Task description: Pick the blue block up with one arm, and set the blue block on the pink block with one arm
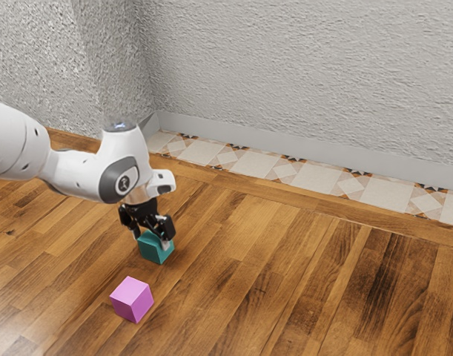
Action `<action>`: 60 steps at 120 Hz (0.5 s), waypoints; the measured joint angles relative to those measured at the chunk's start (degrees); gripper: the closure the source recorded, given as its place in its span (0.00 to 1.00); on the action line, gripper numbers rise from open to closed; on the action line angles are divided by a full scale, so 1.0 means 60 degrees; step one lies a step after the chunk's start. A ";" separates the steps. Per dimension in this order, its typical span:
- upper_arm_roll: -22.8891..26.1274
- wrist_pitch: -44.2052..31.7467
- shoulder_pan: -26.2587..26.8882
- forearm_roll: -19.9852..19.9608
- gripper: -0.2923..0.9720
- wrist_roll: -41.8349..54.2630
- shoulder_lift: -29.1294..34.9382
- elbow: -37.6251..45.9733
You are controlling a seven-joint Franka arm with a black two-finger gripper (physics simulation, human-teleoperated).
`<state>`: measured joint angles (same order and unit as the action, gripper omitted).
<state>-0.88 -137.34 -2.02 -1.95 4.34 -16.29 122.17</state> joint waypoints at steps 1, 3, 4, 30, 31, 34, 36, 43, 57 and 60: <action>0.0002 -0.0009 0.0000 -0.0001 0.25 0.0007 -0.0011 -0.0012; 0.0009 -0.0025 -0.0001 0.0000 0.26 0.0022 -0.0047 -0.0051; 0.0012 -0.0032 0.0001 -0.0001 0.26 0.0029 -0.0063 -0.0074; 0.0031 -0.0146 0.0002 -0.0157 0.42 0.0164 -0.0223 -0.0228; 0.0031 -0.0147 0.0002 -0.0165 0.42 0.0168 -0.0227 -0.0226; 0.0030 -0.0148 0.0001 -0.0184 0.43 0.0179 -0.0236 -0.0223; 0.0030 -0.0148 0.0001 -0.0194 0.44 0.0185 -0.0241 -0.0221; 0.0029 -0.0144 0.0000 -0.0212 0.45 0.0200 -0.0250 -0.0218; -0.0068 0.0105 0.0012 -0.0153 0.48 0.0199 -0.0234 -0.0448; -0.0092 0.0261 0.0010 -0.0058 0.49 0.0178 -0.0182 -0.0600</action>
<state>-1.43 -135.78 -1.97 -2.30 5.41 -17.38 118.57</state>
